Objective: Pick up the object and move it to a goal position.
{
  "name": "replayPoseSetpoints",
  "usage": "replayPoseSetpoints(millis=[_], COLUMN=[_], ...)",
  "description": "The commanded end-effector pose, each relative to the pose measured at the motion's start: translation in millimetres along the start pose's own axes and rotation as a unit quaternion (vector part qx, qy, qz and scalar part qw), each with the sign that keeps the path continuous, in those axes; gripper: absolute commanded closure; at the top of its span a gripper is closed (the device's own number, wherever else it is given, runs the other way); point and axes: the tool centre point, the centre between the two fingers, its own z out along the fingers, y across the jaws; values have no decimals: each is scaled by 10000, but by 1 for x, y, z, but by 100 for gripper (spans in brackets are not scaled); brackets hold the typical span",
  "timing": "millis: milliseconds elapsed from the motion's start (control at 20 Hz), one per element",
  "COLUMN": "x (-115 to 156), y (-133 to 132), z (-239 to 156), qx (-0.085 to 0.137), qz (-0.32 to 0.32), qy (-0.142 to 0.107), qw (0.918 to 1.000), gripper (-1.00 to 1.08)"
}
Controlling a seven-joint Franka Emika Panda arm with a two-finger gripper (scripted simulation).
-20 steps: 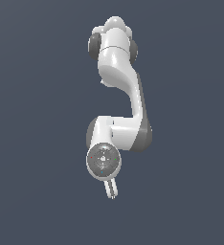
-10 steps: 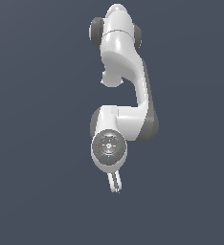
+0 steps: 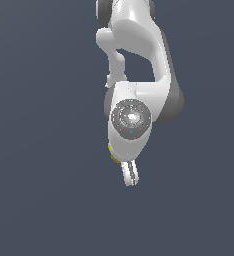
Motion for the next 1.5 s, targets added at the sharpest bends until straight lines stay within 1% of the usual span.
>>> replayPoseSetpoints(millis=[0, 850, 1450], x=[-13, -113, -185], y=[11, 85, 129], z=[-20, -154, -246], qx=[38, 197, 308], qz=[80, 684, 1097], qy=[-13, -95, -141], qw=[10000, 9974, 9934], gripper=[108, 108, 108])
